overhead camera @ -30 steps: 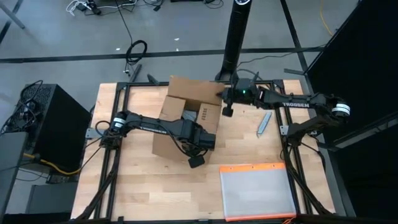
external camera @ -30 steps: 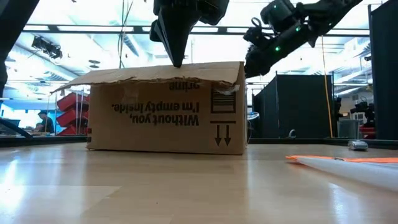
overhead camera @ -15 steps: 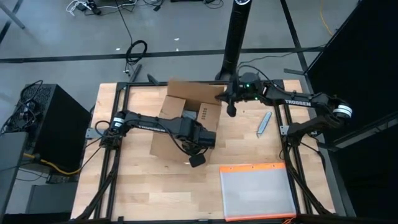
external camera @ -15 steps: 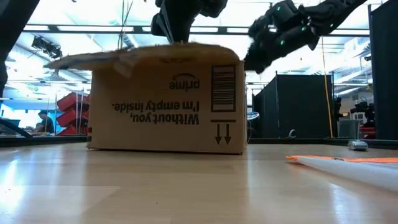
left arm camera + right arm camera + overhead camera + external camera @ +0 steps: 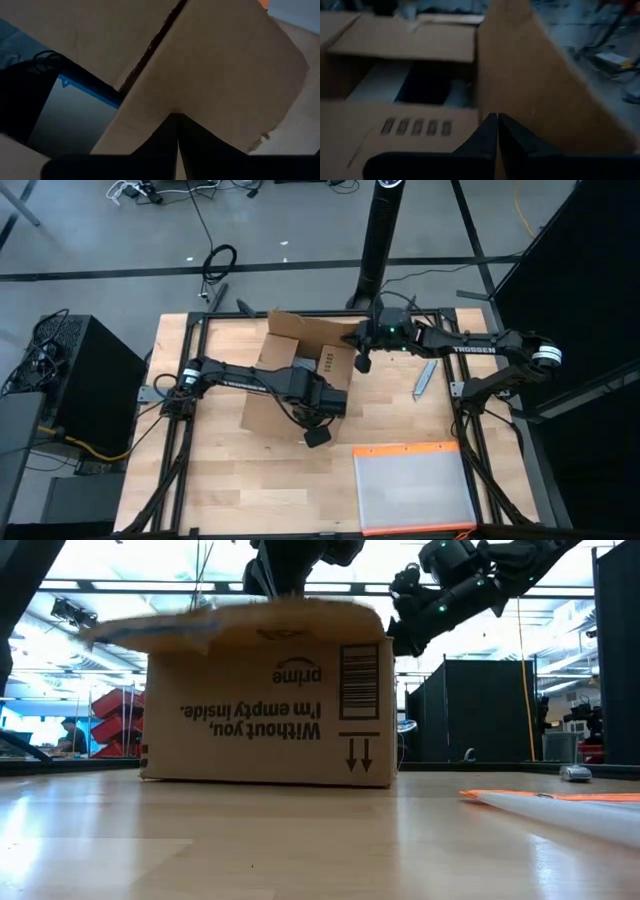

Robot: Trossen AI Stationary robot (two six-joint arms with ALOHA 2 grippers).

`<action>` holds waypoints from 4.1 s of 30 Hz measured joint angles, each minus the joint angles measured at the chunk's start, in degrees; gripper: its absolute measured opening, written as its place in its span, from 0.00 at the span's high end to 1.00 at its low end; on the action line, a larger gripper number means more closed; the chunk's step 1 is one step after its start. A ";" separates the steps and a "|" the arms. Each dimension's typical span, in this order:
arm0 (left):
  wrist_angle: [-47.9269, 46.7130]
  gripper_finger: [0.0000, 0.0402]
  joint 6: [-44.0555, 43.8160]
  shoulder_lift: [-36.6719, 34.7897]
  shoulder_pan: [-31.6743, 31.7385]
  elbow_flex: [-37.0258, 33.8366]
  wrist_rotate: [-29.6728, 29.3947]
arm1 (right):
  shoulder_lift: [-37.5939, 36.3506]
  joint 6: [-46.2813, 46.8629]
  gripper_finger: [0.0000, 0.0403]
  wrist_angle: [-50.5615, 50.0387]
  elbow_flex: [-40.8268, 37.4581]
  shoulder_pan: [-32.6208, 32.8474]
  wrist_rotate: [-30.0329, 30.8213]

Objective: Unpack boxes
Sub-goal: Open the cardboard box using the cutter

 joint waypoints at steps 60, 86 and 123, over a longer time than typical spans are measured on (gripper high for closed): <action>-3.52 1.00 18.85 -14.36 20.36 -5.80 -6.38 | 13.81 5.35 1.00 -0.09 9.77 15.05 -2.83; 8.72 1.00 21.34 -37.86 16.87 -55.95 -4.22 | 16.24 3.94 1.00 -8.29 14.93 3.31 9.20; 36.04 1.00 20.96 -37.90 7.52 -61.87 -4.15 | 11.68 10.49 1.00 -19.64 15.61 15.00 -0.19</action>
